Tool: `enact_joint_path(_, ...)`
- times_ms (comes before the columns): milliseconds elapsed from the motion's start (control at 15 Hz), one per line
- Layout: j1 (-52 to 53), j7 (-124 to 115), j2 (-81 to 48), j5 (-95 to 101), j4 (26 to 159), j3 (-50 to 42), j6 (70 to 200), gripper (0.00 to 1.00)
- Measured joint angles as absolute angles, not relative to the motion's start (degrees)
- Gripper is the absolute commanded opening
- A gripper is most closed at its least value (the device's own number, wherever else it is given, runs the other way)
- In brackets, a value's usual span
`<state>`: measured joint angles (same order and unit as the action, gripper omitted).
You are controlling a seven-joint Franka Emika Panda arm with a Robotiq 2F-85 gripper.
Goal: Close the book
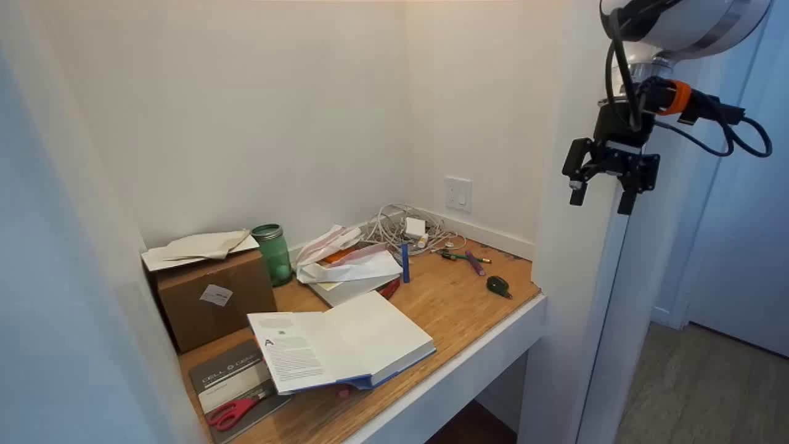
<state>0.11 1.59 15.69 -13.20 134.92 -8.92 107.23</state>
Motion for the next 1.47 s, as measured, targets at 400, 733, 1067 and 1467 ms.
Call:
enact_joint_path(400, 0.11, 1.59, 15.68, -13.20, 134.92, -8.92, 107.23, 1.00)
enact_joint_path(733, 0.11, 1.59, 15.68, -13.20, 134.92, -8.92, 107.23, 1.00)
enact_joint_path(1067, 0.11, 1.59, 15.68, -13.20, 134.92, -8.92, 107.23, 1.00)
enact_joint_path(1467, 0.65, -0.48, 16.35, -13.30, 134.98, -3.94, 107.23, 1.00)
